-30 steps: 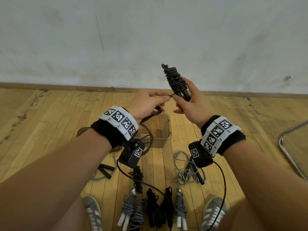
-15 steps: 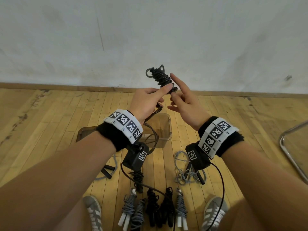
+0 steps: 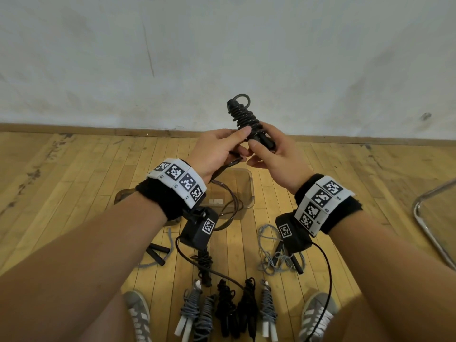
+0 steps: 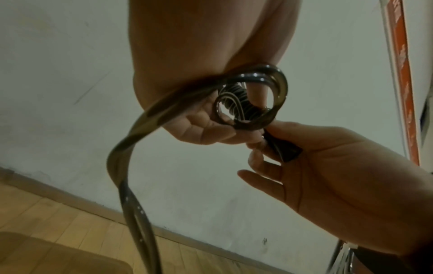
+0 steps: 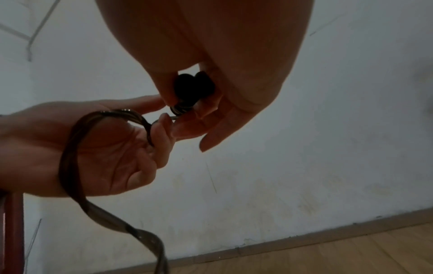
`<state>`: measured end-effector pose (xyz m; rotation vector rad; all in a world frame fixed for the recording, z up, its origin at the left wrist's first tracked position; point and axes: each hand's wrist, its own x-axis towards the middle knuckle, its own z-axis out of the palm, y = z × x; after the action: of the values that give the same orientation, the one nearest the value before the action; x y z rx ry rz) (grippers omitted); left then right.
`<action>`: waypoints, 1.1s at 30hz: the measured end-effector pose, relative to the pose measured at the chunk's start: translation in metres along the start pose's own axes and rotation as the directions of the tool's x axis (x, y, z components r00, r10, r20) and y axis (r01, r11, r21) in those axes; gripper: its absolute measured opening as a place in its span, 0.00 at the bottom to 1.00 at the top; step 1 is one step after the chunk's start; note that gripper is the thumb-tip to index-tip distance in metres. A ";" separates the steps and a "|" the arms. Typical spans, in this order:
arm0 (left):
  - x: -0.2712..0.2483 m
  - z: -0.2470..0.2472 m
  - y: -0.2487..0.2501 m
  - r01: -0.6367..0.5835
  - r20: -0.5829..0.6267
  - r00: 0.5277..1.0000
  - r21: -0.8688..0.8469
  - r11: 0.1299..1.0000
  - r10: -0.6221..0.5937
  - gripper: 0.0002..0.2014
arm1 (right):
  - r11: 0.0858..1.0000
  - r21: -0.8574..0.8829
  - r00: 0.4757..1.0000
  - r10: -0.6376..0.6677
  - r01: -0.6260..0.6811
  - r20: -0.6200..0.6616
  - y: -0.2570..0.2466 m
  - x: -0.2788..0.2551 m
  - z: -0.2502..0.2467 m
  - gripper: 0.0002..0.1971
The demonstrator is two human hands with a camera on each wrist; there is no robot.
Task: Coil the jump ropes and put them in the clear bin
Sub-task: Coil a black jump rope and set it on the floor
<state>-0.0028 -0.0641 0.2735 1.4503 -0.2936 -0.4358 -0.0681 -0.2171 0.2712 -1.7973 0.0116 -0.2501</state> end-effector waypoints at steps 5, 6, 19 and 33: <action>0.001 0.000 -0.003 -0.037 0.051 0.998 0.155 0.987 0.029 0.10 | 0.984 -0.161 0.994 -0.082 0.070 -0.069 0.008 0.004 -0.004 0.26; 0.001 -0.001 -0.004 -0.050 0.065 0.997 0.213 0.976 0.037 0.09 | 0.979 -0.188 0.993 -0.094 0.078 -0.077 0.009 0.005 -0.006 0.27; 0.004 -0.013 0.004 -0.040 0.094 0.995 0.536 0.843 -0.013 0.13 | 0.937 -0.343 0.993 -0.098 0.071 -0.059 0.015 0.004 -0.013 0.32; 0.004 0.002 -0.005 0.036 -0.118 0.993 0.140 0.989 -0.019 0.19 | 0.970 -0.203 0.991 -0.127 0.135 0.053 0.014 -0.005 0.010 0.22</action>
<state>-0.0011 -0.0679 0.2681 1.6146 -0.2142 -0.3565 -0.0699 -0.2097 0.2551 -2.0127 -0.1132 -0.3169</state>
